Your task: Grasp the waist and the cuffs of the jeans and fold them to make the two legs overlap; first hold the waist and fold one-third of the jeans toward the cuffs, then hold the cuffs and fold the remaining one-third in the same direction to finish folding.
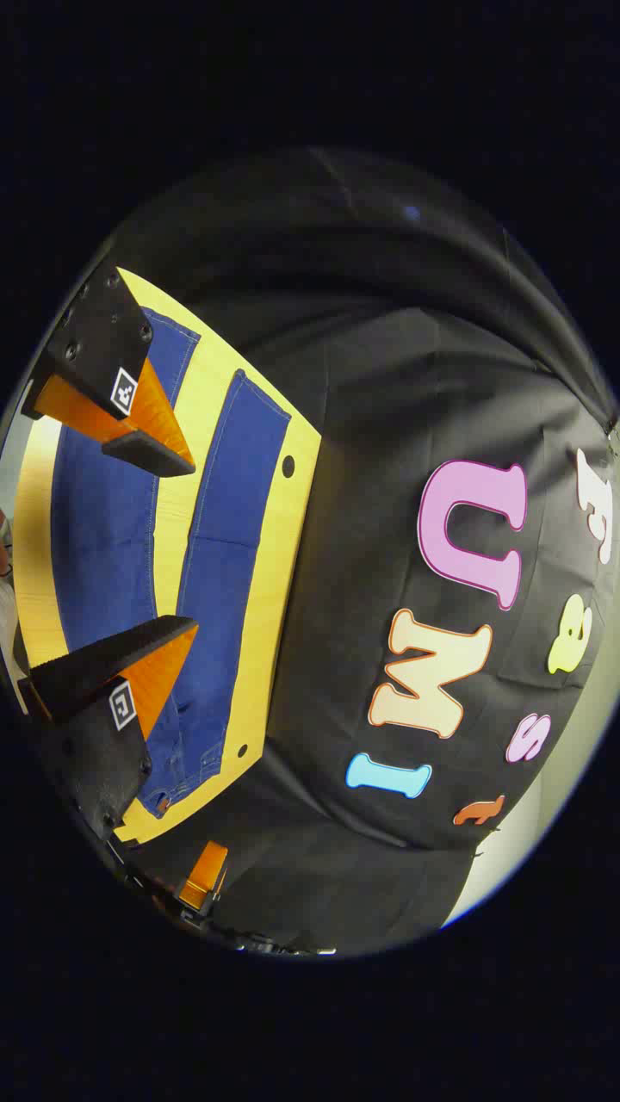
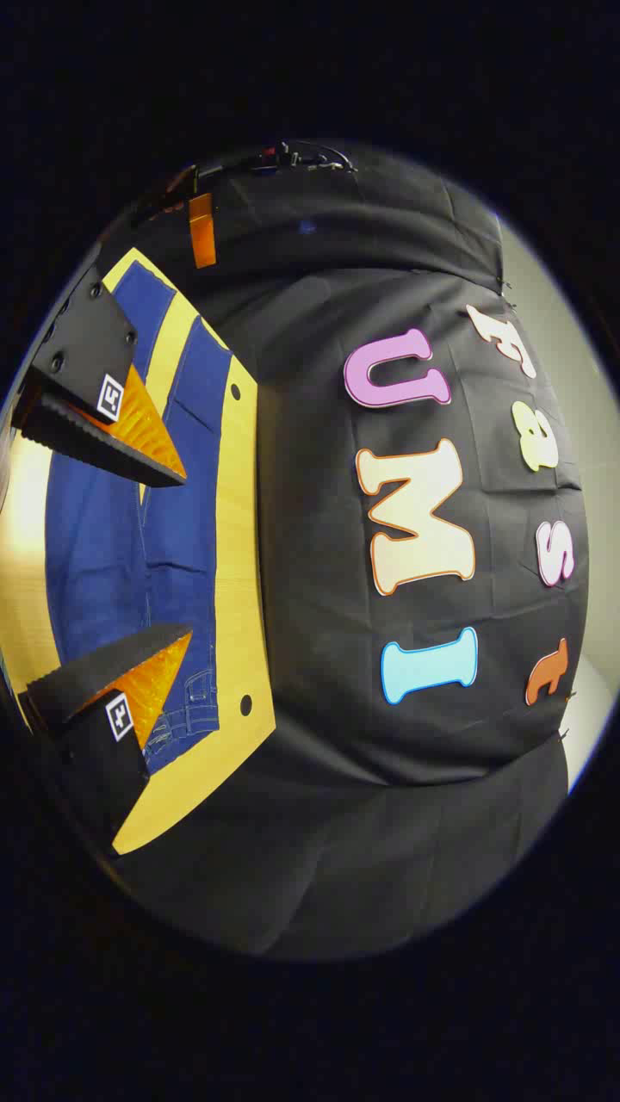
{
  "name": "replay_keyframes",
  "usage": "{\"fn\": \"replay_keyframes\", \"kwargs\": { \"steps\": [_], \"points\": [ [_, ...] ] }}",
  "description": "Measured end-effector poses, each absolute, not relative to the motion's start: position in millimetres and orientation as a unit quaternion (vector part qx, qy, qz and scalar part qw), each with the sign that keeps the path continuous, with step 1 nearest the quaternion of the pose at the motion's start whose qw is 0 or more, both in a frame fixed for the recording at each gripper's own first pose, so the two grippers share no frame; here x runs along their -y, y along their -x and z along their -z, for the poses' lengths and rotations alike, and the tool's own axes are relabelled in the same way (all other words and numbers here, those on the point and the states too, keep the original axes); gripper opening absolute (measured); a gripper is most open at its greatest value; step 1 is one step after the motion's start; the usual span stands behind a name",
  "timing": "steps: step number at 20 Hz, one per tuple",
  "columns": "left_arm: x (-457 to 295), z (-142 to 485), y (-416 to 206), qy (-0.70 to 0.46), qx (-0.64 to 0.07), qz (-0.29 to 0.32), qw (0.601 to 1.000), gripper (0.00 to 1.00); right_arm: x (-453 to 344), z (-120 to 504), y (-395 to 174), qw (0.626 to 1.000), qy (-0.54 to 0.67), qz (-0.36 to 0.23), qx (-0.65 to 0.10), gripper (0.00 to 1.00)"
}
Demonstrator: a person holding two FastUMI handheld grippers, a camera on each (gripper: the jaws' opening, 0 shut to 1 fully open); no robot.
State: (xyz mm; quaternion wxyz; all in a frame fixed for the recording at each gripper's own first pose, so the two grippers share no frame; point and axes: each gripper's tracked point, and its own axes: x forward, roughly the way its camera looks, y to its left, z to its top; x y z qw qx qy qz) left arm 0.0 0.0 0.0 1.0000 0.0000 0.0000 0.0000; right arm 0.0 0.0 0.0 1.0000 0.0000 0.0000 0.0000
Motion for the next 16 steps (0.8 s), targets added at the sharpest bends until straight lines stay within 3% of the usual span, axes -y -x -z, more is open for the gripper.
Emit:
{"fn": "replay_keyframes", "kwargs": {
  "steps": [16],
  "points": [
    [-38.3,38.0,6.3,-0.022,-0.044,-0.016,0.999,0.95,-3.9,16.0,1.7,1.0,0.01,0.005,-0.018,0.98]
  ]
}}
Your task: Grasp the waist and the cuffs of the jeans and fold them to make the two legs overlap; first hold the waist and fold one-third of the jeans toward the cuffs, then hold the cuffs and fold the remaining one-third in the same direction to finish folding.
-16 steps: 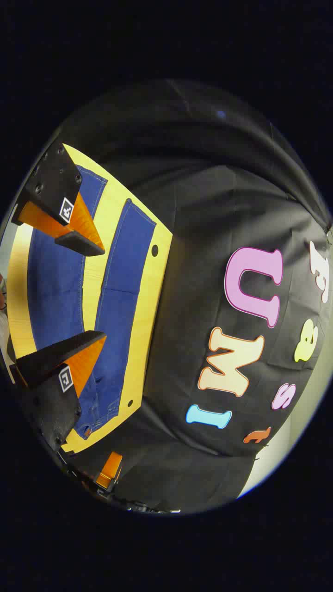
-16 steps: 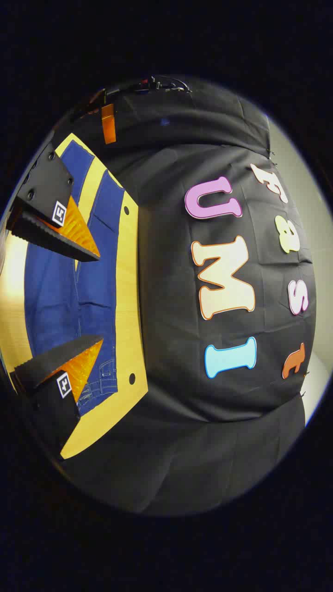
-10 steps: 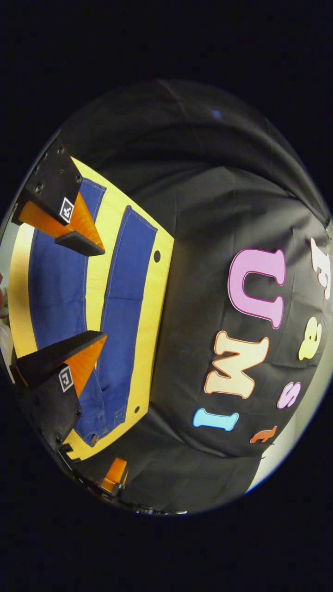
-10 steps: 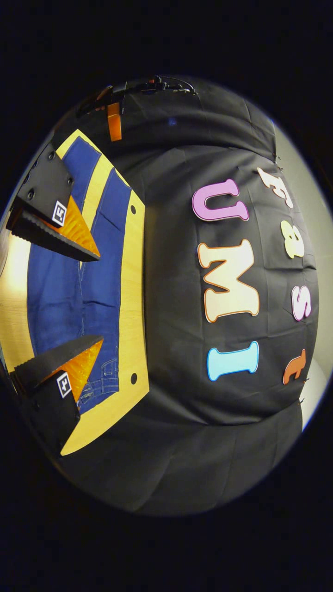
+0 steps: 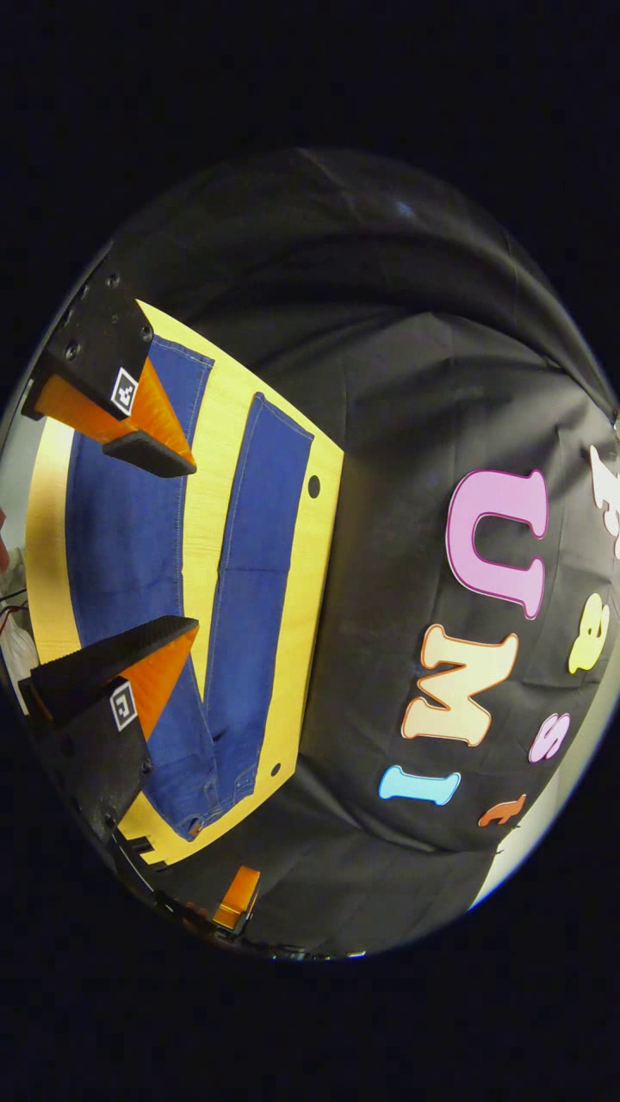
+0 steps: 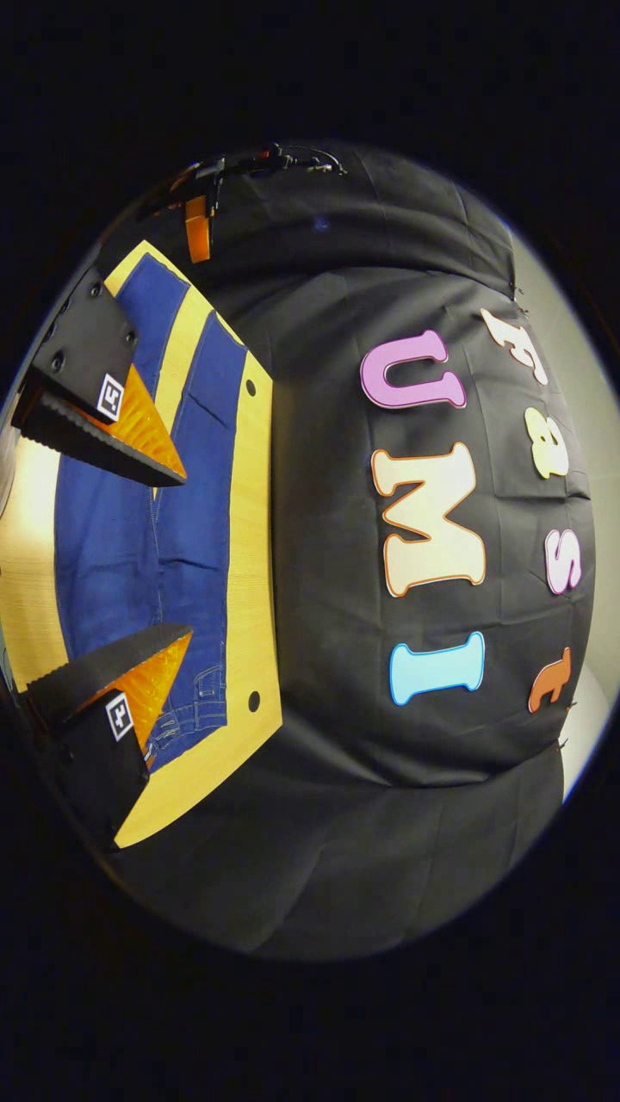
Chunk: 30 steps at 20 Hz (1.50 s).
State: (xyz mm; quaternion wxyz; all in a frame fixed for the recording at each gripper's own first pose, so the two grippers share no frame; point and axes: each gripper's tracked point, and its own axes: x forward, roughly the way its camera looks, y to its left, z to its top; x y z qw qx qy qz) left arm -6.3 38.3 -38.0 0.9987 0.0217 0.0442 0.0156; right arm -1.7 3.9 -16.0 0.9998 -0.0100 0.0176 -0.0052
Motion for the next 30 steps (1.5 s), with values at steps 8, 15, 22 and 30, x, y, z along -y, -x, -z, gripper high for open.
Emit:
{"fn": "replay_keyframes", "kwargs": {
  "steps": [8,15,22,30],
  "points": [
    [-82.6,98.9,13.8,-0.106,-0.15,0.021,0.983,0.96,-9.1,36.1,11.0,0.998,0.038,0.008,-0.039,0.93],
    [-126.8,180.4,28.5,-0.254,-0.3,0.089,0.915,0.96,-5.0,68.2,26.6,0.995,0.061,0.021,-0.076,0.94],
    [-153.3,214.1,25.4,-0.343,-0.371,0.122,0.854,0.95,-3.9,85.3,34.1,0.992,0.068,0.026,-0.1,0.97],
    [-154.9,231.5,16.5,-0.36,-0.411,0.148,0.825,0.95,6.1,89.6,35.5,0.992,0.057,0.036,-0.108,0.98]
  ]
}}
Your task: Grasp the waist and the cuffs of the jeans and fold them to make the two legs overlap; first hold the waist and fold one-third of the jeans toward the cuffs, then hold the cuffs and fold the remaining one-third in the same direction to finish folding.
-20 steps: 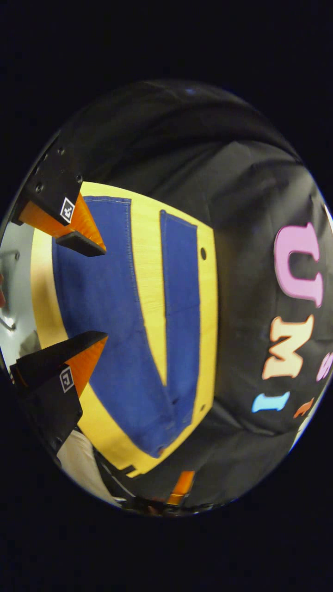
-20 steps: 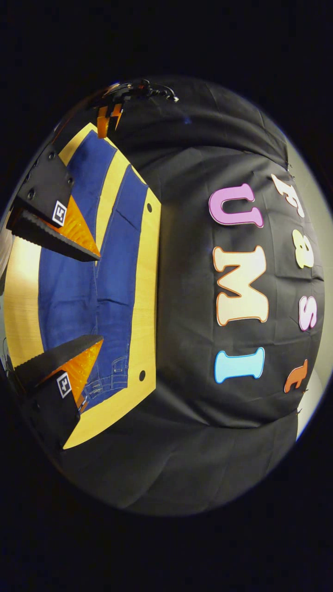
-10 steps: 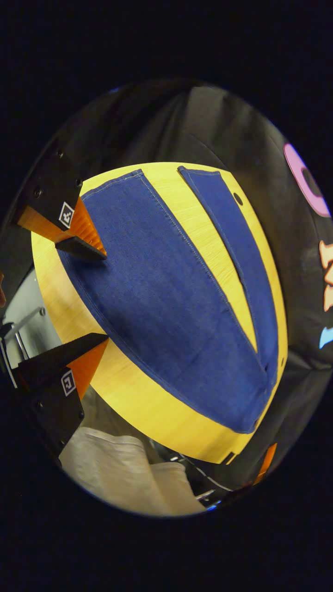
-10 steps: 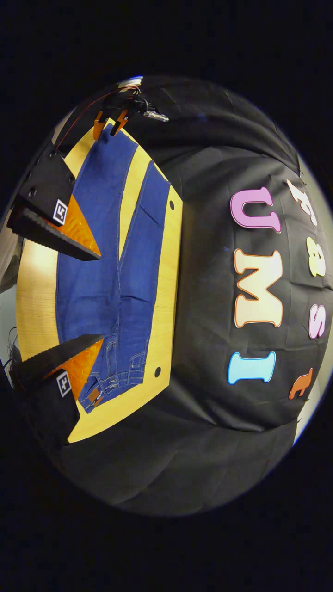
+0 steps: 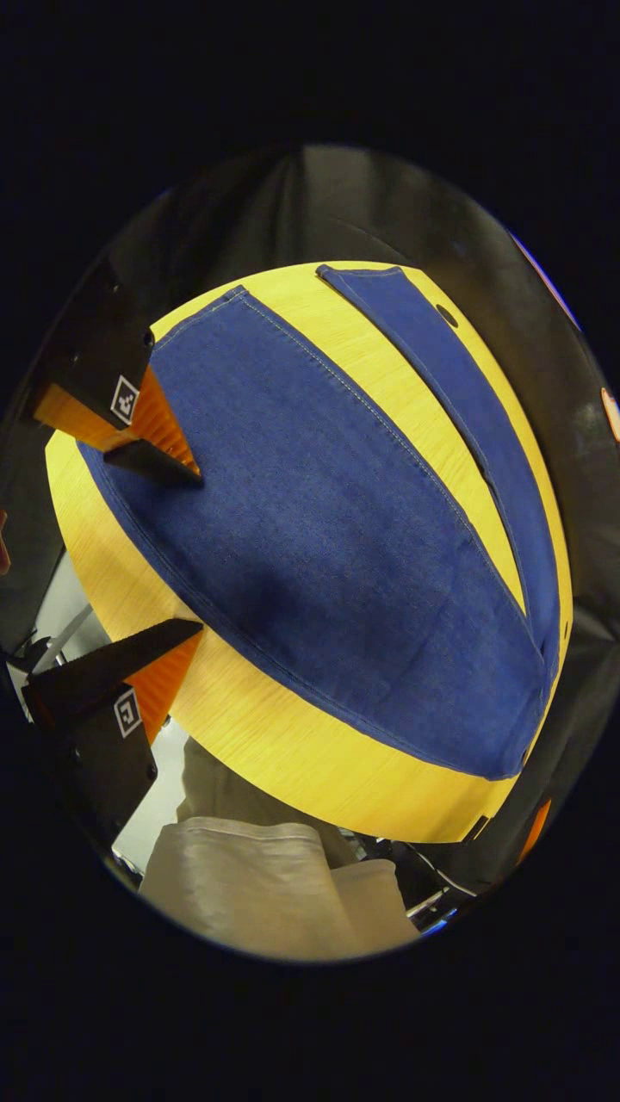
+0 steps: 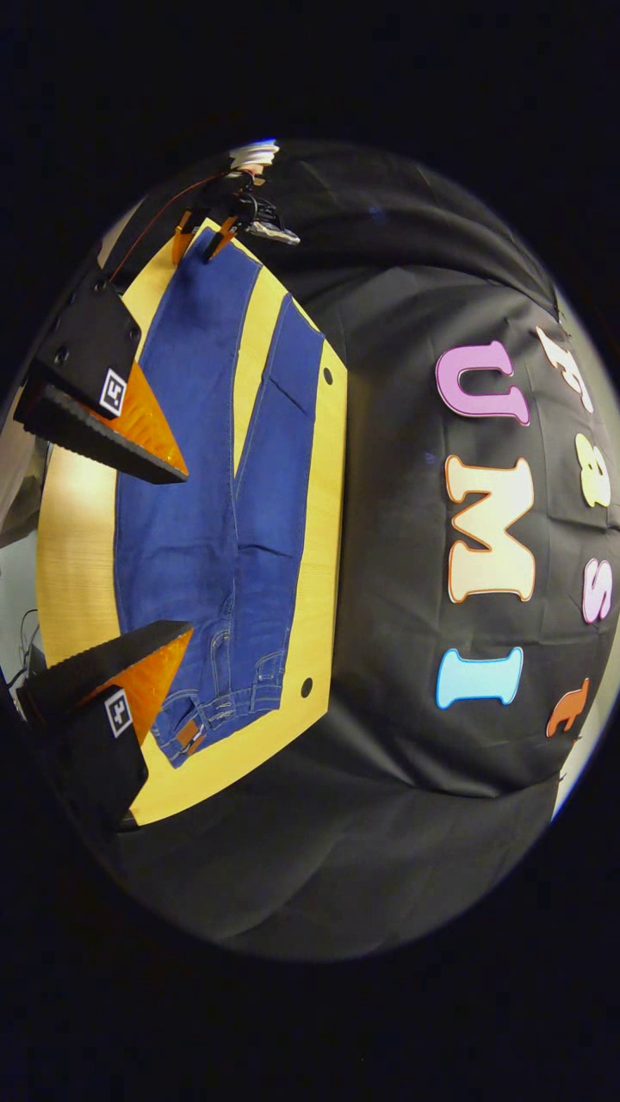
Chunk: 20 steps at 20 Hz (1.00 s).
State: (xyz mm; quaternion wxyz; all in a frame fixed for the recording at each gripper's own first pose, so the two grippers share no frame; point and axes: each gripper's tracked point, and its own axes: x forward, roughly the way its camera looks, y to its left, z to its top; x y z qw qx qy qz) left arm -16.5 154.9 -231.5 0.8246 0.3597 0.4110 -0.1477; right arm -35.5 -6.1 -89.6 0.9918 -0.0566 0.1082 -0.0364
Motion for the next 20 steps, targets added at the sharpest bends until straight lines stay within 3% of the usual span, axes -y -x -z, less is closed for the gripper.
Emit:
{"fn": "replay_keyframes", "kwargs": {
  "steps": [6,9,13,14,20],
  "points": [
    [-153.2,234.2,15.0,-0.354,-0.427,0.17,0.815,0.91,10.8,88.3,26.4,0.993,0.045,0.04,-0.104,0.97],
    [-151.3,234.2,12.9,-0.358,-0.425,0.171,0.814,0.81,7.2,87.8,22.0,0.994,0.034,0.035,-0.101,0.97],
    [-154.6,228.7,7.2,-0.352,-0.421,0.168,0.819,0.07,-0.4,93.3,17.8,0.993,0.036,0.027,-0.109,0.98],
    [-153.2,229.8,6.9,-0.344,-0.427,0.175,0.818,0.0,-2.0,95.4,16.3,0.993,0.039,0.024,-0.112,0.97],
    [-155.0,229.3,6.0,-0.286,-0.456,0.212,0.816,0.0,-11.7,116.1,6.3,0.982,0.11,-0.03,-0.153,0.99]
  ]
}}
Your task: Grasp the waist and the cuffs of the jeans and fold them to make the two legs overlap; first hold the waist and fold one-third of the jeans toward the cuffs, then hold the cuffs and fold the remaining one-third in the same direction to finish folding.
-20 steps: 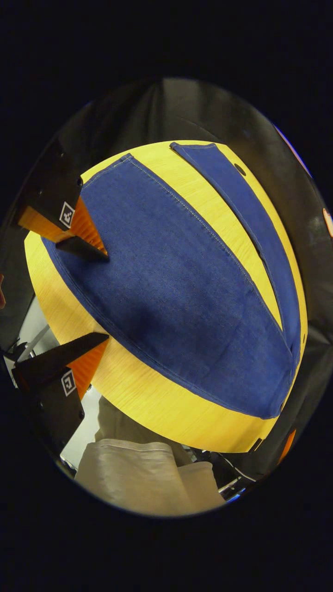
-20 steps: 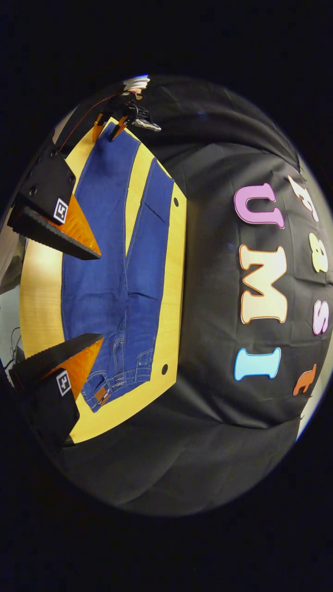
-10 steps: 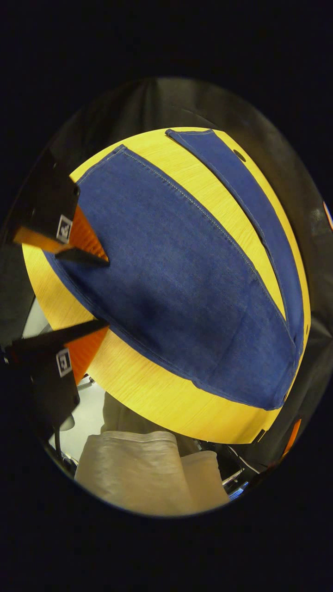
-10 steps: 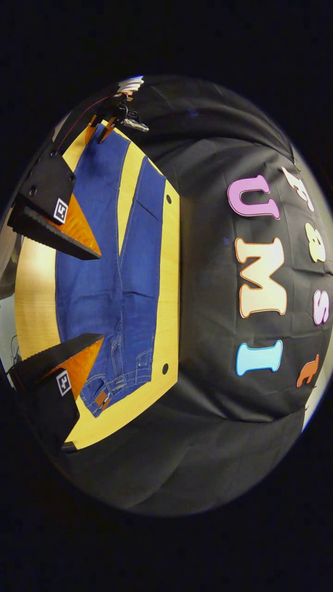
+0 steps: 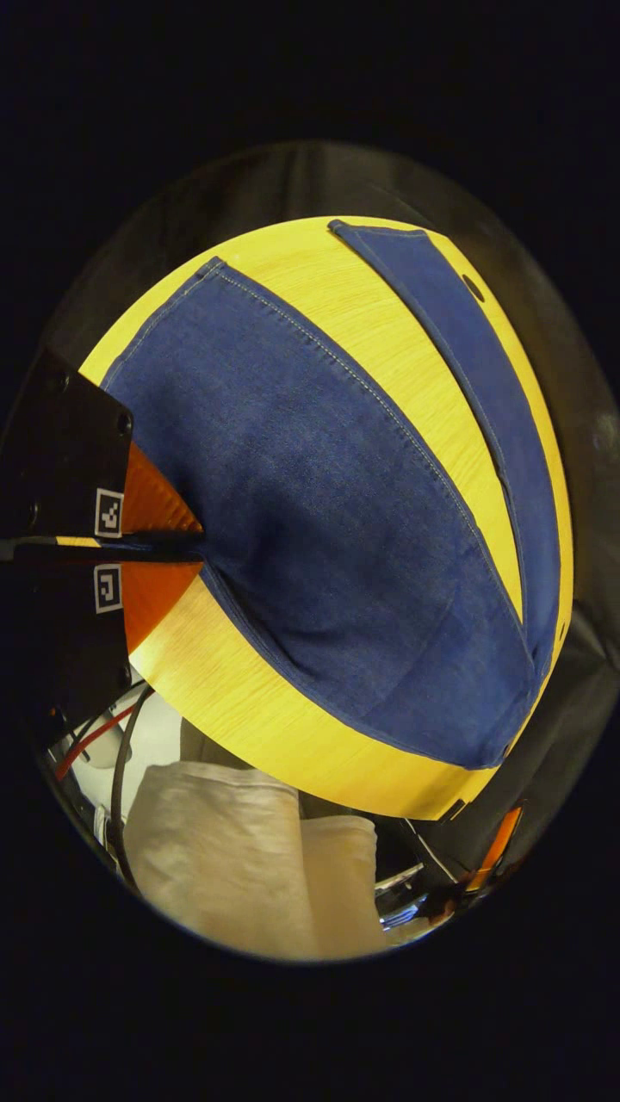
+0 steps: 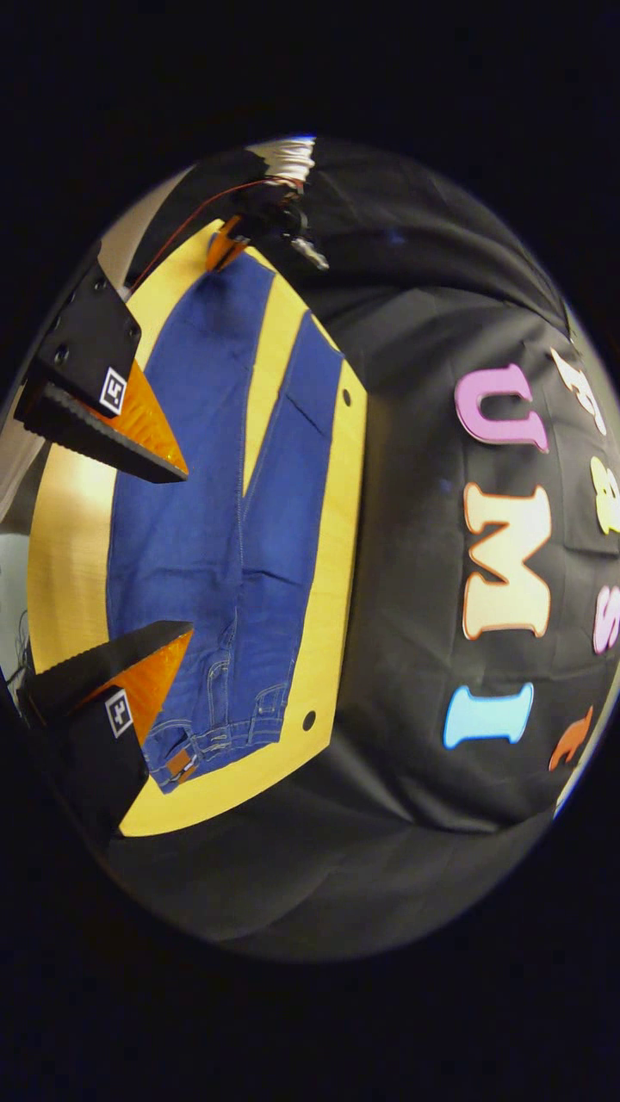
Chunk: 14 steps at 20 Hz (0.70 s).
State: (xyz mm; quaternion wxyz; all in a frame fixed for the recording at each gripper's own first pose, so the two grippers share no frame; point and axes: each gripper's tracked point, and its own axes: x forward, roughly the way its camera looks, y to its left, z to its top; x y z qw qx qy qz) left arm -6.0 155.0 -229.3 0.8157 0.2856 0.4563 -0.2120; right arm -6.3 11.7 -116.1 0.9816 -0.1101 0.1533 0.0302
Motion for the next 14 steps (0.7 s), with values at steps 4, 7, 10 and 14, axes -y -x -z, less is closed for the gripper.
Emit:
{"fn": "replay_keyframes", "kwargs": {
  "steps": [4,7,10,14],
  "points": [
    [-154.7,229.3,6.4,-0.291,-0.455,0.214,0.814,0.0,1.4,146.3,-0.7,0.958,0.178,-0.073,-0.211,0.99],
    [-153.8,229.1,5.6,-0.291,-0.454,0.204,0.817,0.0,28.0,173.6,-8.3,0.929,0.242,-0.095,-0.262,1.0],
    [-154.6,229.2,5.4,-0.291,-0.458,0.182,0.82,0.0,62.0,199.3,-13.1,0.892,0.306,-0.115,-0.313,1.0],
    [-156.1,229.7,4.2,-0.299,-0.462,0.149,0.821,0.0,116.6,235.0,-24.8,0.84,0.366,-0.137,-0.377,1.0]
  ]
}}
